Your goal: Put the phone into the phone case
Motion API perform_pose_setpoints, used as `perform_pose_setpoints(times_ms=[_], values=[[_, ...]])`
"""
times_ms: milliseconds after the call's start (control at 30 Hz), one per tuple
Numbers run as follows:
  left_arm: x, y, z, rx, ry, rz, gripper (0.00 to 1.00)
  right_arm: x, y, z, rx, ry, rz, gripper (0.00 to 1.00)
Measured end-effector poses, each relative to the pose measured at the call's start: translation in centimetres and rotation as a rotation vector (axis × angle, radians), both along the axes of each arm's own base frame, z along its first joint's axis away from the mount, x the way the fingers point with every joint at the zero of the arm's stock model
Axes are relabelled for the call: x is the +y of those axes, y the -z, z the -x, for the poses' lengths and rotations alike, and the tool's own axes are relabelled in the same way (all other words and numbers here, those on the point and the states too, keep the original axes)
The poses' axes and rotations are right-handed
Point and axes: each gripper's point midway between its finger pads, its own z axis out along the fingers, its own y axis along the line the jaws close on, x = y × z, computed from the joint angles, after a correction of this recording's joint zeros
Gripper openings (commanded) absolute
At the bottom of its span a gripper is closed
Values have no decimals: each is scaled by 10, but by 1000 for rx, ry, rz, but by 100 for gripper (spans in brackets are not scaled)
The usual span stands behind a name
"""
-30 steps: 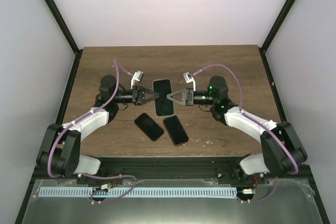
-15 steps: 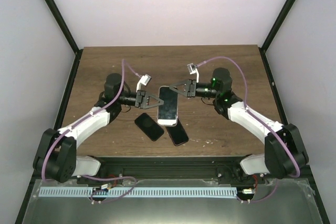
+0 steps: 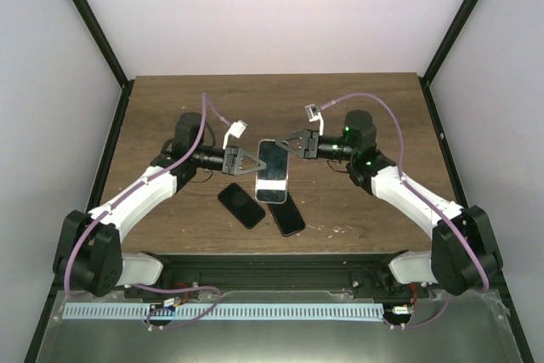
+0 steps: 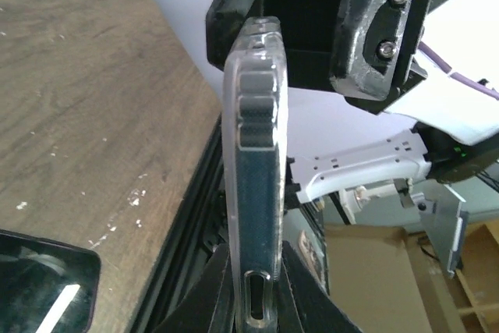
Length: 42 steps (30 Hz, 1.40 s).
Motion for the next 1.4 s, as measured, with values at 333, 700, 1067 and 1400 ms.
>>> perform_pose_setpoints(times_ms=[333,700,1067,1400], values=[[0,-2,-25,23,-138,-6,0,-10,37,26,46,-21,41,70],[-3,-7,-45,15,-209,21,0,-17,71,55,127,-77,38,39],[-2,5,-49,30,-211,-16,0,-17,71,60,158,-90,0,1],[-5,17,-53,21,-204,-57,0,-18,86,53,208,-44,23,55]])
